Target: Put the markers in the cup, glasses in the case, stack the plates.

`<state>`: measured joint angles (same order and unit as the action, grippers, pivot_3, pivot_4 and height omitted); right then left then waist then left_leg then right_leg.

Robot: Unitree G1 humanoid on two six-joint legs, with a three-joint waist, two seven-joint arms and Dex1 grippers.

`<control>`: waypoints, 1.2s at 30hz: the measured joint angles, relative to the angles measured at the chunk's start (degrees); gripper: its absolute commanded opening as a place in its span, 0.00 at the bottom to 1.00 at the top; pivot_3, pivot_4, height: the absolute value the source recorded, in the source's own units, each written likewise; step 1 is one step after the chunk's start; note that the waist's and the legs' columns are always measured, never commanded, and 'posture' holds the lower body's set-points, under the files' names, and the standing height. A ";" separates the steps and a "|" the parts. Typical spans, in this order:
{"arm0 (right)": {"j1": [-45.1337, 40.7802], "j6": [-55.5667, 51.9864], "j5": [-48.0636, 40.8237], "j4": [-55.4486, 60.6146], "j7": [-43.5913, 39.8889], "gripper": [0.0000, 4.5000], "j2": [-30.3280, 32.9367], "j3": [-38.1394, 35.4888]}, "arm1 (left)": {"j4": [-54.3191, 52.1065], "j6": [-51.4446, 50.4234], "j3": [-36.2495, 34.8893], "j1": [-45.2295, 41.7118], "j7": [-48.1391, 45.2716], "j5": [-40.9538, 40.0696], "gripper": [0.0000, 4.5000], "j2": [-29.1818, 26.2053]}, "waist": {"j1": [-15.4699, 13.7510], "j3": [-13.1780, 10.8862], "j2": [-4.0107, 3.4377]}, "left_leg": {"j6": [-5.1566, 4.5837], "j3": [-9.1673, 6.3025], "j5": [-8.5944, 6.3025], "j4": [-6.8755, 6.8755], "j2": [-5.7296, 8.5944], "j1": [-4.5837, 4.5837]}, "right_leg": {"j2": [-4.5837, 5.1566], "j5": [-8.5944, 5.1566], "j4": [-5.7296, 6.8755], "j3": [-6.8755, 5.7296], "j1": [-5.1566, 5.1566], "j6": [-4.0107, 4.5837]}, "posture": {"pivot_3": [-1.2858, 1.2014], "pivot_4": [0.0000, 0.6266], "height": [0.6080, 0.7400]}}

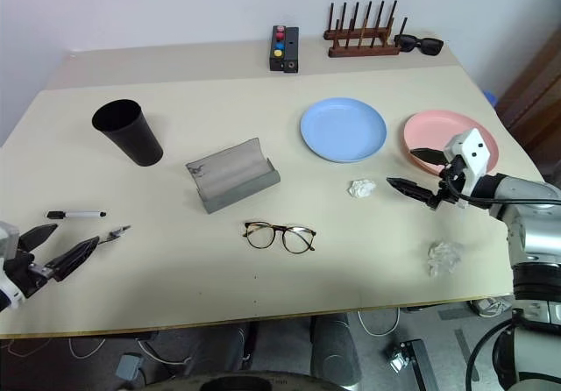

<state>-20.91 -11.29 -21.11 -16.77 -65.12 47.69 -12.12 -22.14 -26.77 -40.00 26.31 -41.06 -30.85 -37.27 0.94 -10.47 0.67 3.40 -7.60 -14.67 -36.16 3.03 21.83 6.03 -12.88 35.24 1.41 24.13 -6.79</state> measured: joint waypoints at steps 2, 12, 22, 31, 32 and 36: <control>-0.07 -0.78 -0.46 2.76 0.58 1.00 -0.71 0.17 | 0.10 0.00 0.84 -0.49 -0.18 0.17 0.99 -0.32 | -0.05 0.00 0.01 | 0.00 0.00 0.00 -0.01 0.00 0.01 | 0.00 0.00 0.00 0.00 0.00 0.00 | 0.52 0.24 0.94; 3.16 -4.92 -2.37 13.18 3.88 1.00 -3.56 0.48 | 6.89 0.06 3.93 -4.42 -7.33 1.80 0.99 -9.33 | -0.18 0.00 0.00 | 0.00 -0.01 0.00 -0.01 0.00 0.01 | -0.01 0.00 0.02 -0.01 0.00 0.00 | 0.52 0.24 0.94; 6.09 -11.18 -7.75 29.48 5.81 1.00 -4.25 1.56 | 21.86 1.45 17.73 -13.41 -19.87 8.95 0.99 -22.76 | 0.27 -0.02 -0.04 | -0.02 0.00 -0.01 0.12 -0.09 0.01 | -0.10 0.01 0.05 -0.01 0.13 -0.02 | 0.52 0.24 0.94; 7.60 -16.78 -12.01 40.79 8.64 1.00 -8.33 8.65 | 27.76 6.53 25.53 -19.93 -25.75 14.03 0.99 -25.80 | -0.17 -0.02 -0.03 | -0.02 -0.01 -0.01 0.04 -0.12 0.02 | -0.10 0.01 0.07 -0.01 0.11 0.00 | 0.52 0.24 0.94; 7.69 -17.33 -12.35 41.14 9.15 1.00 -8.75 9.18 | 27.95 7.39 26.06 -20.03 -26.01 14.82 0.99 -26.24 | -0.14 -0.02 -0.05 | -0.02 -0.01 -0.01 0.05 -0.12 0.01 | -0.11 0.01 0.08 -0.01 0.12 0.00 | 0.52 0.24 0.94; 7.68 -20.03 -14.17 44.79 11.42 1.00 -11.36 12.23 | 28.89 9.98 27.93 -20.61 -27.38 16.75 0.69 -27.38 | -0.02 0.05 -0.28 | -0.02 -0.01 -0.01 0.10 -0.14 -0.06 | -0.11 0.00 0.12 0.00 0.12 0.00 | 0.52 0.24 0.94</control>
<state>-13.23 -31.33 -35.29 28.02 -53.70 36.33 0.11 6.74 -16.79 -12.07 5.69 -68.44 -14.10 -64.66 0.92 -10.42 0.38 3.38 -7.60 -14.68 -36.06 2.89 21.76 5.92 -12.88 35.36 1.41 24.24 -6.79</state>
